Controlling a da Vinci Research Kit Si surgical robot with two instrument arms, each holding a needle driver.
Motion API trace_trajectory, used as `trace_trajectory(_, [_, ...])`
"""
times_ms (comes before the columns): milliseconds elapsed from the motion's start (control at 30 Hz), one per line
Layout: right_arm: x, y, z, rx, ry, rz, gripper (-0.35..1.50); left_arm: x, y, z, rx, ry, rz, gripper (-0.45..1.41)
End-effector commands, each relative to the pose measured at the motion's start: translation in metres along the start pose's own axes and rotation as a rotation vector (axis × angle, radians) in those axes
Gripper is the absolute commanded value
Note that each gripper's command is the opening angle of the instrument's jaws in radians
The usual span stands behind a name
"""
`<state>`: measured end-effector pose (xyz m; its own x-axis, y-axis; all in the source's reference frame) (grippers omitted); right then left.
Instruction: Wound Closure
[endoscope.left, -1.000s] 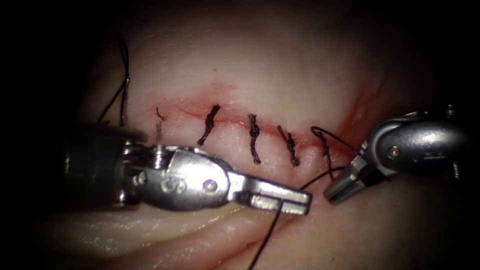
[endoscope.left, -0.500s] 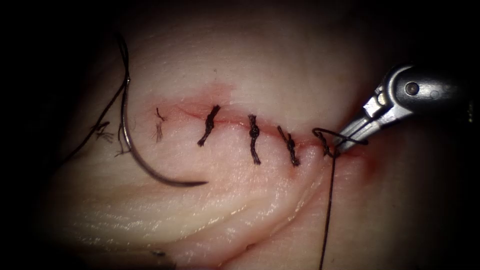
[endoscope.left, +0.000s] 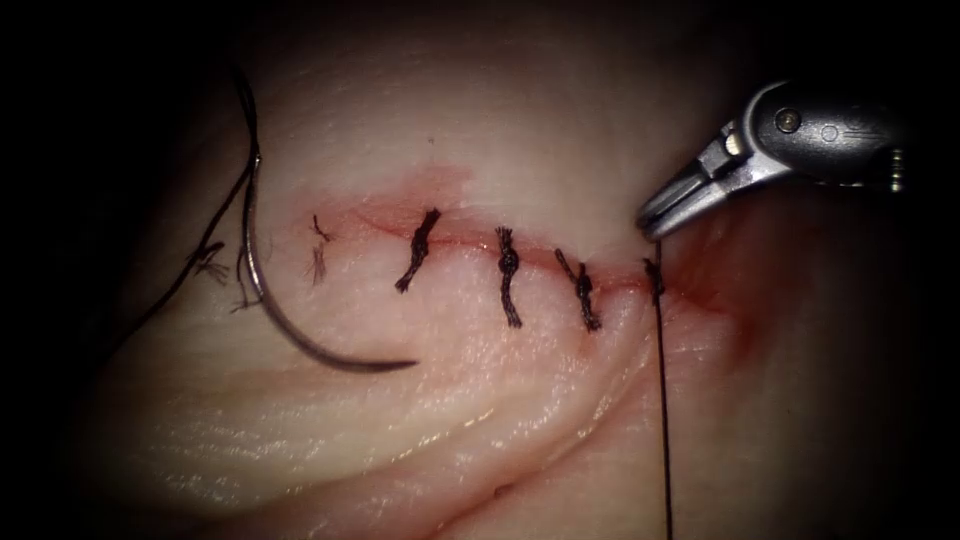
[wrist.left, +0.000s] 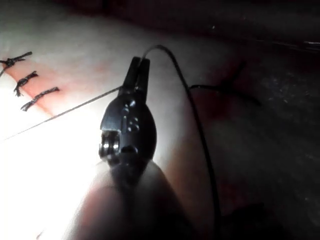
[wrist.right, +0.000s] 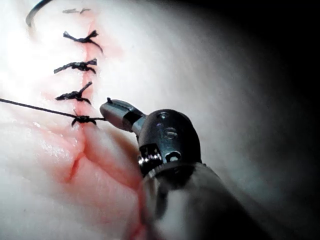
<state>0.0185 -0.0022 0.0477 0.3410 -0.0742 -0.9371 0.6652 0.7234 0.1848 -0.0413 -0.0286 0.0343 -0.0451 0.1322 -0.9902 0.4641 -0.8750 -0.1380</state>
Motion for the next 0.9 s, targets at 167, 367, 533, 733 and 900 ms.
trace_trajectory(167, [-0.0011, 0.0018, -0.0002, -0.07, -0.033, 0.025, -0.35, -0.0004, 0.0017, 0.0029, -0.067, 0.051, -0.03, -0.45])
trace_trajectory(367, [-0.0028, 0.0029, -0.001, -0.152, -0.101, 0.064, -0.35, -0.0034, 0.0036, 0.0051, -0.103, 0.052, -0.065, -0.45])
trace_trajectory(533, [-0.0024, 0.002, 0.0, -0.134, -0.097, 0.061, -0.35, -0.0033, 0.0032, 0.0047, -0.106, 0.056, -0.066, -0.45])
trace_trajectory(733, [0.0006, -0.0002, 0.0012, -0.222, -0.068, 0.086, 0.94, 0.0007, -0.0007, 0.0016, -0.019, 0.065, -0.038, -0.45])
trace_trajectory(900, [0.0037, -0.0024, -0.0016, -0.381, 0.051, 0.149, 1.36, 0.0043, -0.0056, -0.0027, 0.025, 0.021, 0.027, -0.45])
